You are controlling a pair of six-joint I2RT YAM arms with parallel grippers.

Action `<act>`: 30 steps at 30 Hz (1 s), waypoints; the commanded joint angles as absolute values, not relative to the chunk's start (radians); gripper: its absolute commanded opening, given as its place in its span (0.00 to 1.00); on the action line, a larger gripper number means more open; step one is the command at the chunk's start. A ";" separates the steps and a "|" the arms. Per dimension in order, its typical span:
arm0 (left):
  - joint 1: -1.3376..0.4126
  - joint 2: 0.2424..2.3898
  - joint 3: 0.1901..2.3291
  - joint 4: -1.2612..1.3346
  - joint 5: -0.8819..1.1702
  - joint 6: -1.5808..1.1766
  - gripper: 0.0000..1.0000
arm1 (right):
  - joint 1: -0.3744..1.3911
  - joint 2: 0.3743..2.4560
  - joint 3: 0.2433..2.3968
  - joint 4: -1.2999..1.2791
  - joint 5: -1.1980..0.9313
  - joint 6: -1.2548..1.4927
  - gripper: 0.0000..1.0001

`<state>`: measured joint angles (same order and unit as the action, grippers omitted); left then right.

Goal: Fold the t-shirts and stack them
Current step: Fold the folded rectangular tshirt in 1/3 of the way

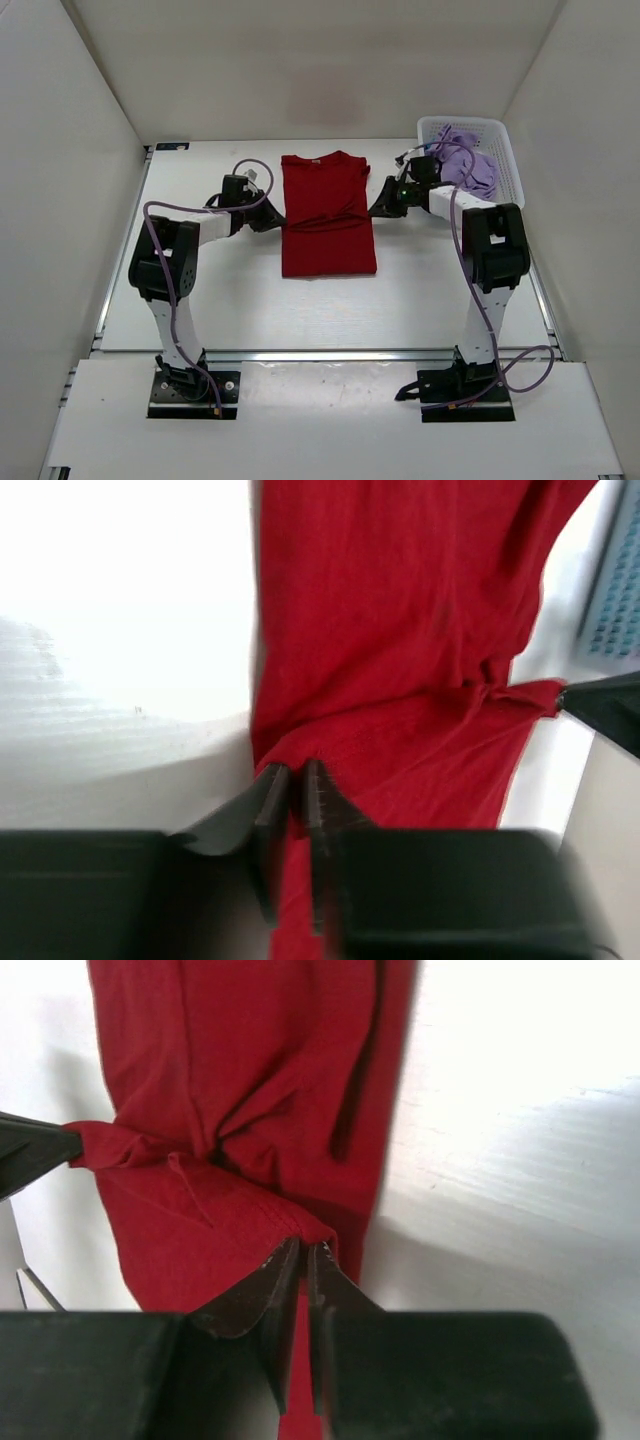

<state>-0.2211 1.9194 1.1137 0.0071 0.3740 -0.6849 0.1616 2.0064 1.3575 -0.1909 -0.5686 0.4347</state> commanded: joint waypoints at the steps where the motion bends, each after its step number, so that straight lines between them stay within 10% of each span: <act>1: -0.192 1.887 1.144 0.131 0.409 -0.722 0.27 | 0.166 2.000 1.428 -0.196 -0.557 0.400 0.09; 4: -0.170 1.792 1.069 0.230 0.439 -0.770 0.50 | 0.170 1.919 1.417 -0.213 -0.477 0.390 0.22; 6: -0.239 1.602 0.973 0.219 0.380 -0.739 0.41 | 0.230 1.709 1.237 -0.151 -0.335 0.397 0.32; 9: -0.331 1.542 0.823 0.308 0.350 -0.767 0.35 | 0.300 1.666 1.126 -0.049 -0.362 0.411 0.01; 30: -0.425 1.577 0.479 0.468 0.373 -0.801 0.29 | 0.400 2.249 1.647 -0.127 -0.506 0.428 0.00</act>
